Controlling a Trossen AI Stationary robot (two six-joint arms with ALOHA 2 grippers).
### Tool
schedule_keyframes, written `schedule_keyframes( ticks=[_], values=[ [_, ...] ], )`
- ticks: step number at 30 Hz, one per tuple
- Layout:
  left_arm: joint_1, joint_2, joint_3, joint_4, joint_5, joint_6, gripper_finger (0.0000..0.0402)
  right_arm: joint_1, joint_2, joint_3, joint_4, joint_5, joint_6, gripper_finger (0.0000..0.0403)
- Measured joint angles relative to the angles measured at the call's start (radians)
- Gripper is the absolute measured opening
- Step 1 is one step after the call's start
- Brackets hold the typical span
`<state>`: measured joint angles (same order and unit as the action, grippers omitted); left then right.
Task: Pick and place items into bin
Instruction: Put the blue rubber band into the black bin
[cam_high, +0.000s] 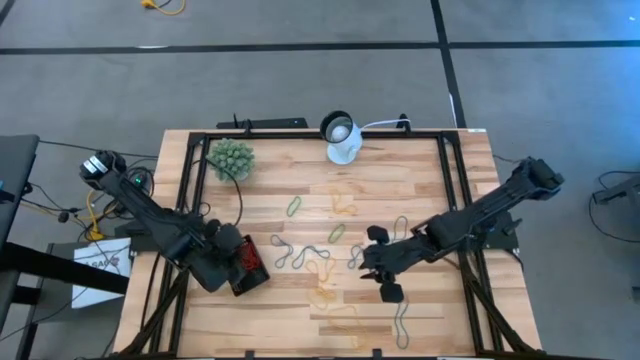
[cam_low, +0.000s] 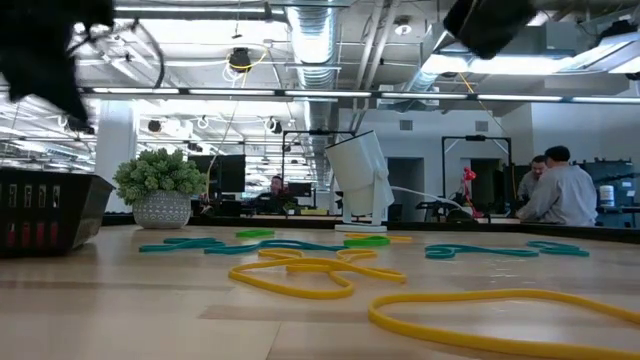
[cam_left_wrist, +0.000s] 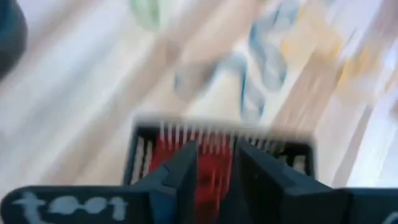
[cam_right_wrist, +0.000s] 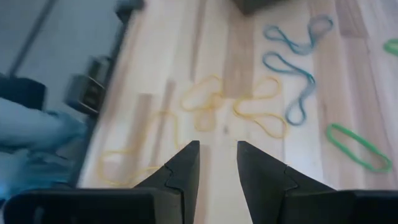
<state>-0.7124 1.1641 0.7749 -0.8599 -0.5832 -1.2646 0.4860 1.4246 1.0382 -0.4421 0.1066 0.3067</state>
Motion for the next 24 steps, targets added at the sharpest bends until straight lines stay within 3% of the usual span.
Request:
schedule_keyframes(
  ticks=[4,6,10,17,20,24],
  values=[
    [0.013,0.000,0.058,0.016,-0.217,0.051,0.0090,-0.017,0.056,0.000,0.002,0.032,-0.050,0.0102],
    [0.028,0.000,0.082,0.016,-0.262,0.039,0.0089,-0.028,0.062,0.000,0.000,0.051,-0.072,0.0102],
    [0.051,0.000,0.097,0.057,-0.228,0.074,0.0089,-0.057,0.010,0.000,-0.076,0.056,-0.098,0.0102],
    [0.063,0.000,0.097,0.182,-0.193,0.188,0.0089,-0.120,-0.263,0.000,-0.285,0.070,-0.036,0.0102],
    [0.063,0.000,0.097,0.183,-0.216,0.223,0.0089,-0.129,-0.372,-0.024,-0.376,0.128,0.039,0.0102],
    [0.061,0.000,0.097,0.183,-0.218,0.226,0.0088,-0.106,-0.456,-0.196,-0.411,0.192,0.264,0.0102]
  ],
)
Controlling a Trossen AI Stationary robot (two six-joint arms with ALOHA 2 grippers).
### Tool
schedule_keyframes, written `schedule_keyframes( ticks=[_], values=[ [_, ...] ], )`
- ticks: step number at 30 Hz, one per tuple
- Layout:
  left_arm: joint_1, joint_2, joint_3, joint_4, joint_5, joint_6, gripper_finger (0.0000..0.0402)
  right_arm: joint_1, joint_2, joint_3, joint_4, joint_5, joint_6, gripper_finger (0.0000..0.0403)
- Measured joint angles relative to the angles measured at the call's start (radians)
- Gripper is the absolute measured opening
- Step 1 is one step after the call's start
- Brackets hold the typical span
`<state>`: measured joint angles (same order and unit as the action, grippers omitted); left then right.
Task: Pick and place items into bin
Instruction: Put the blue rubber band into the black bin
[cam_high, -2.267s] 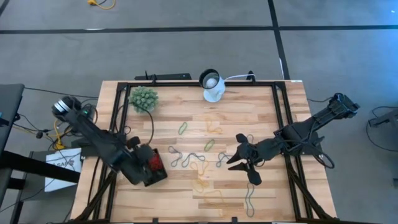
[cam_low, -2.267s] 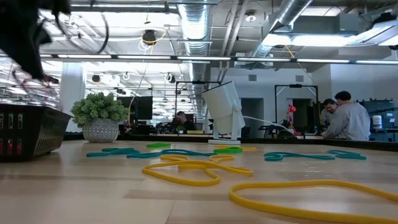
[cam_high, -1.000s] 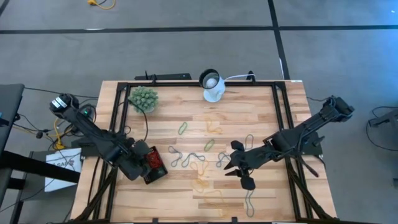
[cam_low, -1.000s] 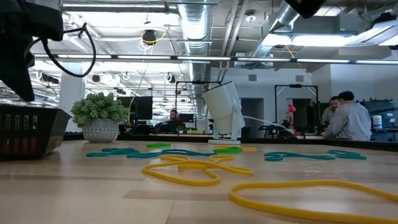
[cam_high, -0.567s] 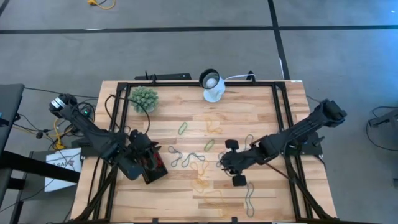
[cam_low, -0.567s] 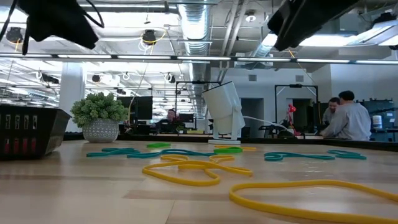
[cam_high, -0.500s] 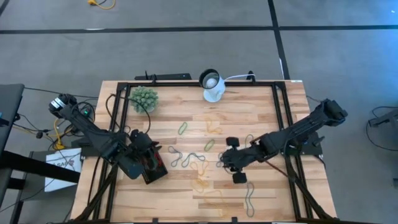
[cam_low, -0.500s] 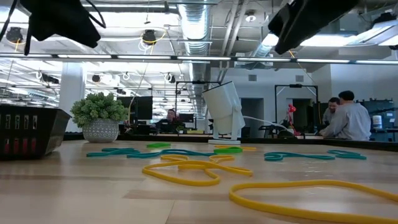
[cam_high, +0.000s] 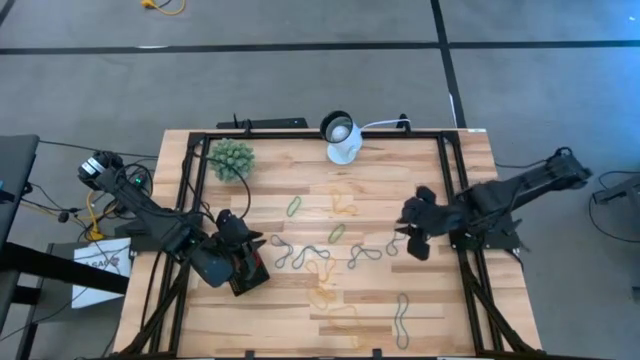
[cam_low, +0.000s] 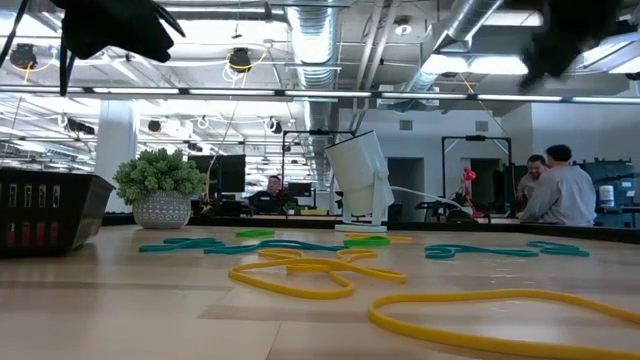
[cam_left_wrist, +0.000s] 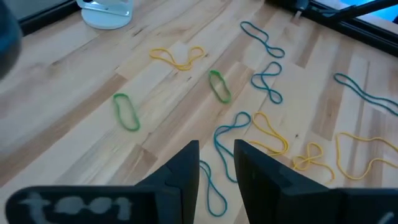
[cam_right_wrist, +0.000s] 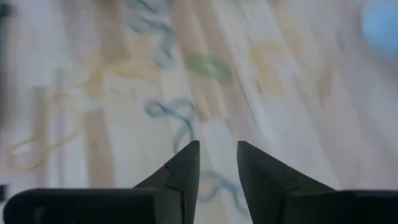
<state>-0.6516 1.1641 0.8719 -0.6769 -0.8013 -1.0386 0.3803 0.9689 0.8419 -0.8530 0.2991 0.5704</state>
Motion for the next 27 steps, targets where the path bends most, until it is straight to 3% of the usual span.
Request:
schedule_keyframes(
  ticks=[5,8,12,27],
  values=[
    [-0.005,0.000,0.000,0.001,0.000,0.000,0.0088,0.039,-0.006,-0.203,0.053,0.021,0.214,0.0102],
    [-0.004,0.000,0.000,0.003,-0.009,-0.001,0.0088,0.031,0.041,-0.250,0.045,0.042,0.161,0.0102],
    [-0.004,0.000,0.000,0.008,-0.018,-0.002,0.0088,0.025,0.124,-0.258,0.078,0.040,-0.043,0.0102],
    [-0.004,0.001,0.000,0.014,-0.077,0.016,0.0088,-0.039,0.440,-0.255,0.200,-0.061,-0.104,0.0102]
  ],
)
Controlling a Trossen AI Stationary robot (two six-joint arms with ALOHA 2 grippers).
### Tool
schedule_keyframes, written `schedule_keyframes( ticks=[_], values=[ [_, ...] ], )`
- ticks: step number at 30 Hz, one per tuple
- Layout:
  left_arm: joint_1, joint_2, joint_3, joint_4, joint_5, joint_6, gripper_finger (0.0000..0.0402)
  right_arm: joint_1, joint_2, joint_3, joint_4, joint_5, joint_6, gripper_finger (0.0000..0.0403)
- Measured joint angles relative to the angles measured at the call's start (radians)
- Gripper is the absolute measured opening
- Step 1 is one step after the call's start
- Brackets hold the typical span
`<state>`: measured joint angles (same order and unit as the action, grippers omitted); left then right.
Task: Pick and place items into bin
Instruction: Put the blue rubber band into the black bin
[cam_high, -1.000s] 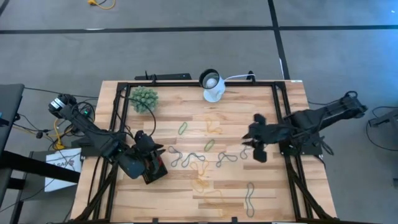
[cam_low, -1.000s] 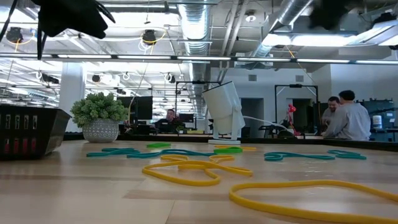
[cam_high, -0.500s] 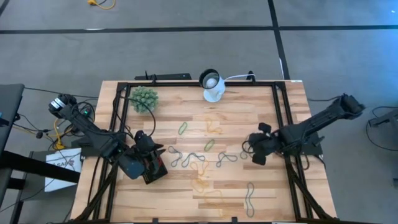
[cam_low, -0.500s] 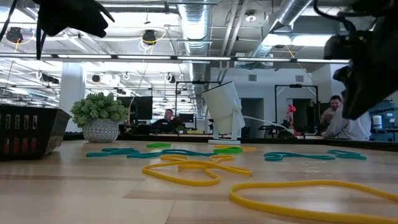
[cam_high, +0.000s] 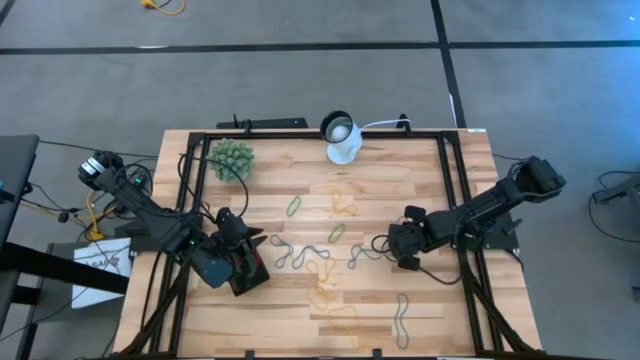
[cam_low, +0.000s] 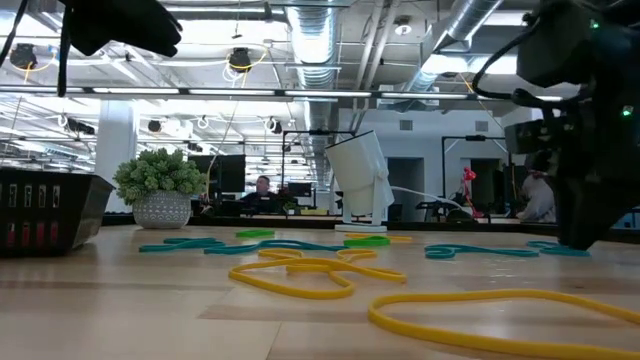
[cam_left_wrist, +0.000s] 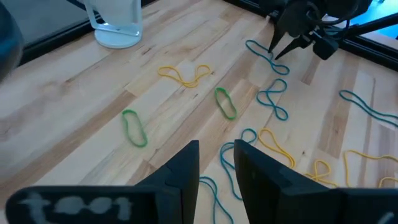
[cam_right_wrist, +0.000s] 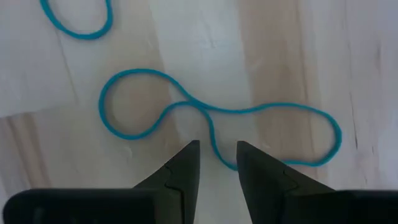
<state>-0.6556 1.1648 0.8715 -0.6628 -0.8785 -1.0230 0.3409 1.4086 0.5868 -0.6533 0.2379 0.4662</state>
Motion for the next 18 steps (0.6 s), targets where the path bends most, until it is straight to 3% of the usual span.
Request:
schedule_keyframes(
  ticks=[7,18],
  values=[
    [0.000,0.000,0.000,0.000,-0.001,0.018,0.0088,-0.068,0.028,0.003,-0.001,-0.049,-0.095,0.0102],
    [0.000,0.000,-0.042,0.022,0.006,0.012,0.0088,-0.214,0.042,0.004,0.040,-0.285,-0.269,0.0096]
  ],
)
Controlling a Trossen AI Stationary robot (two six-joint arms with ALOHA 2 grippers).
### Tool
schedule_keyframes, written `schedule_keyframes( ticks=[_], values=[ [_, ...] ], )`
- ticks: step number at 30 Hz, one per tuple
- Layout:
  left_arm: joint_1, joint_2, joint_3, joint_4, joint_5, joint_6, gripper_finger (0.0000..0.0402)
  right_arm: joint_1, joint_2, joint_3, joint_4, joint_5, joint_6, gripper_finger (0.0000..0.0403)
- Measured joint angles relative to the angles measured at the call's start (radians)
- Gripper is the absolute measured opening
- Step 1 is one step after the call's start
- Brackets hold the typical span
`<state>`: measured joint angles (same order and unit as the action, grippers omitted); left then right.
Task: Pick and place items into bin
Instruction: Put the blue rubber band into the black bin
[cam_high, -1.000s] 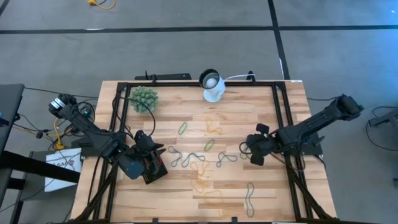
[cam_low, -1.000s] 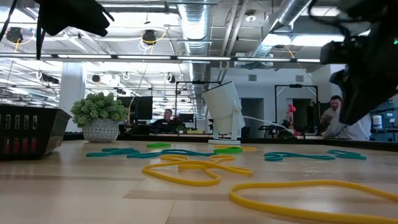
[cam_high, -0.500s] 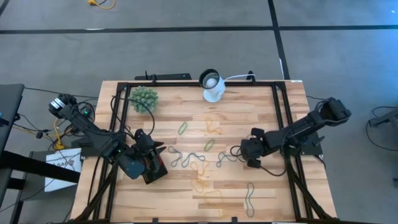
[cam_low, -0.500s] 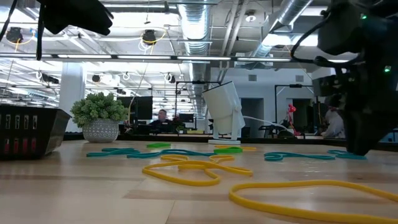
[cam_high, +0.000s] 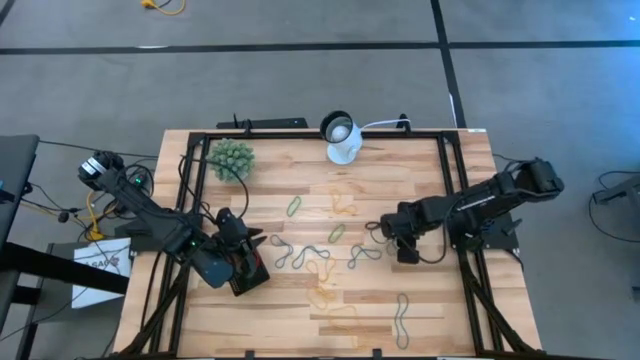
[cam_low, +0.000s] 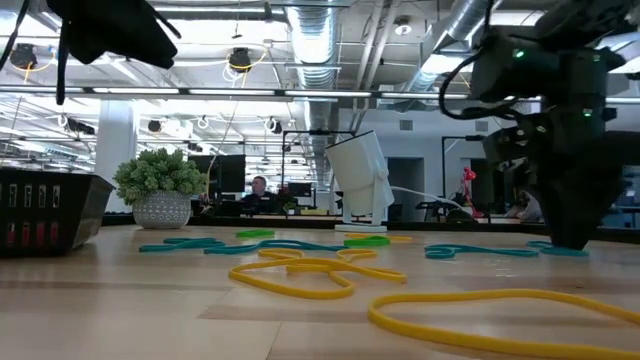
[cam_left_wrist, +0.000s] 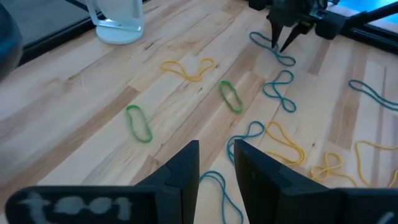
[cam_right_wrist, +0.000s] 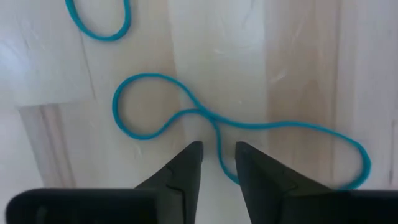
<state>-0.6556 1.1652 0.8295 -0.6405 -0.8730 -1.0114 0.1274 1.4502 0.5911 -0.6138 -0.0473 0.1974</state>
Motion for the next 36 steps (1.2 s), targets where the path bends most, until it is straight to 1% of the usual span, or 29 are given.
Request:
schedule_keyframes(
  ticks=[2,6,8,11,12,16,17,20,22,23,25,28,32,34,36],
  values=[
    [0.000,0.000,-0.014,0.013,0.012,-0.003,0.0088,-0.030,-0.001,-0.001,0.006,-0.041,-0.011,0.0090],
    [0.000,0.000,-0.017,0.006,0.045,-0.027,0.0088,-0.056,-0.005,-0.003,0.016,-0.055,-0.012,0.0070],
    [0.000,0.000,-0.017,0.009,0.047,-0.026,0.0088,-0.058,-0.005,-0.004,0.022,-0.060,-0.017,0.0052],
    [0.000,0.000,-0.017,0.011,0.047,-0.026,0.0088,-0.049,-0.005,-0.005,0.031,-0.059,-0.022,0.0013],
    [0.000,0.000,-0.017,0.012,0.047,-0.027,0.0089,-0.043,-0.011,-0.006,0.033,-0.058,-0.022,0.0007],
    [0.000,0.000,-0.017,0.012,0.047,-0.028,0.0089,-0.014,-0.043,0.005,0.038,-0.044,-0.023,0.0003],
    [0.000,0.000,-0.017,0.012,0.047,-0.030,0.0089,-0.006,-0.051,0.013,0.047,-0.057,-0.022,0.0002],
    [0.000,0.000,-0.017,0.021,0.047,-0.042,0.0089,0.021,-0.101,0.079,0.063,-0.081,-0.022,0.0001],
    [0.000,0.000,-0.017,0.052,0.047,-0.046,0.0089,0.043,-0.130,0.120,0.057,-0.069,-0.024,0.0001],
    [0.000,0.000,-0.017,0.071,0.052,-0.038,0.0089,0.053,-0.141,0.146,0.083,-0.062,-0.032,0.0001],
    [0.000,0.000,-0.017,0.115,0.083,0.030,0.0089,0.073,-0.168,0.197,0.165,-0.042,-0.068,0.0001],
    [0.000,0.000,-0.016,0.176,0.124,0.137,0.0089,0.098,-0.168,0.245,0.315,0.035,-0.109,0.0001],
    [0.001,0.000,-0.016,0.234,0.118,0.228,0.0089,0.108,-0.083,0.285,0.595,0.120,-0.127,0.0000],
    [0.006,0.000,-0.016,0.255,0.085,0.252,0.0089,0.109,-0.016,0.299,0.720,0.140,-0.129,0.0000],
    [0.016,0.000,-0.016,0.268,0.053,0.253,0.0089,0.107,0.059,0.316,0.833,0.188,-0.112,0.0000]
  ],
)
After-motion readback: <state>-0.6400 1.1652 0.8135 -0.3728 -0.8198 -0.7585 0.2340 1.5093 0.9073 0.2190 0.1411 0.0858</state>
